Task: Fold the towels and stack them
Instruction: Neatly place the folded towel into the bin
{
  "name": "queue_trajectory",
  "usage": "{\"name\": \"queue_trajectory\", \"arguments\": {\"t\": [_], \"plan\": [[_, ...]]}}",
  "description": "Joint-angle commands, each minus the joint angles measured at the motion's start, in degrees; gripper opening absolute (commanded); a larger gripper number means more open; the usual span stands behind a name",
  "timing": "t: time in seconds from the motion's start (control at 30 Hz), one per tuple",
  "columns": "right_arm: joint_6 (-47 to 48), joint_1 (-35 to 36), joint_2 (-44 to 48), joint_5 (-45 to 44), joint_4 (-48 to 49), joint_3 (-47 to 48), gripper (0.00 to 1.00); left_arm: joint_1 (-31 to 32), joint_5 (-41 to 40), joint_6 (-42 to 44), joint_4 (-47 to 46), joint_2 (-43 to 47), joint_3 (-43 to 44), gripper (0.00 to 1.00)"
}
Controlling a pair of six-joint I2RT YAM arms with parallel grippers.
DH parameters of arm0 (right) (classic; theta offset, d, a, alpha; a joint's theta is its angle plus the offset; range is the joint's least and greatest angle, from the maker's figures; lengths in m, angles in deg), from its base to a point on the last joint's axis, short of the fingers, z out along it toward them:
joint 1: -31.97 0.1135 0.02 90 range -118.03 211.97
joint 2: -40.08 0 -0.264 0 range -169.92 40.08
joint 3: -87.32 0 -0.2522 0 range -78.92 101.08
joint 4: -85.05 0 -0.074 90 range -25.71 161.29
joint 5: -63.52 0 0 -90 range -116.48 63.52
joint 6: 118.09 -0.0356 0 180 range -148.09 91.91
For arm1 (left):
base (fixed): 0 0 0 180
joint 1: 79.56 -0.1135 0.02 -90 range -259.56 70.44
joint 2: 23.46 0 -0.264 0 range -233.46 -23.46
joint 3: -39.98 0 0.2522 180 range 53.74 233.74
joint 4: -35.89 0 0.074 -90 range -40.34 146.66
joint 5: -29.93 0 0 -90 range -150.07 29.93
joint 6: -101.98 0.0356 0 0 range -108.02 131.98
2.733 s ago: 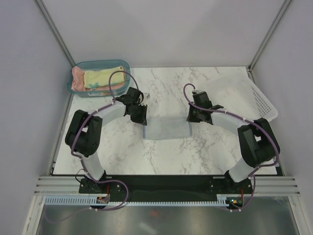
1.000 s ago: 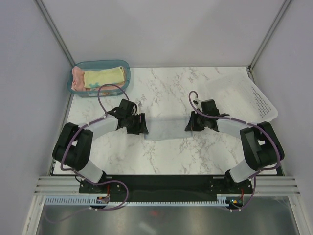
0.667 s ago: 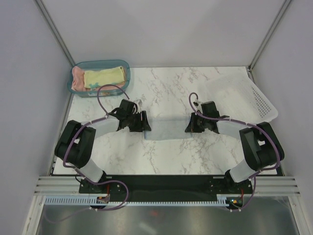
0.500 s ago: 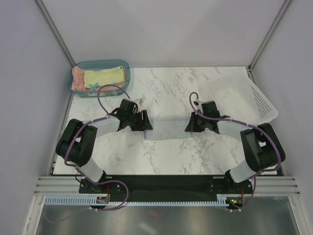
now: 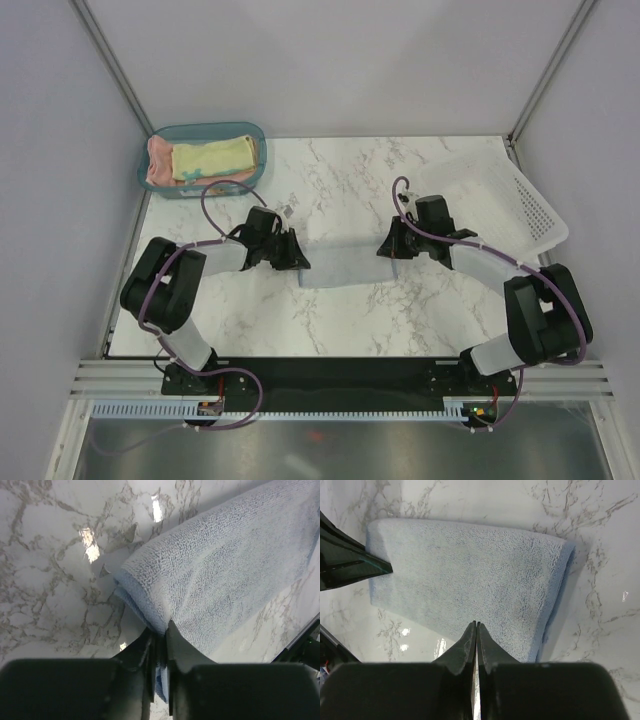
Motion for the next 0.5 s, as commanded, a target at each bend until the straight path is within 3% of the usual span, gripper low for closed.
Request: {"name": "queue_trajectory", "arguments": {"t": [0.0, 0.07, 0.2, 0.3, 0.4, 0.47], "plan": [[-0.68, 0.02, 4.8, 1.03, -1.86, 2.84, 0.08, 0.31, -1.26, -0.35, 4.67, -1.52, -0.16, 0.12], [-1.2, 0.02, 6.56, 0.68, -2.74, 3.89, 0.09, 0.31, -1.7, -0.09, 6.86, -1.25, 1.95, 0.02], [-2.0, 0.02, 12.0, 0.33, -5.55, 5.82, 0.12, 1.1, -4.94, 2.72, 17.65, -0.38, 10.81, 0.02], [-3.57, 0.02, 15.18, -0.99, -6.26, 6.7, 0.19, 1.63, -7.76, 4.3, 24.33, 0.24, 16.52, 0.02], [-4.28, 0.02, 17.2, -0.9, -7.22, 7.93, 0.32, 1.72, -11.0, 5.97, 29.71, -1.07, 22.5, 0.02], [-4.81, 0.02, 18.08, -0.73, -7.75, 9.08, 0.54, 1.72, -12.94, 7.12, 34.37, -2.04, 25.24, 0.02]]}}
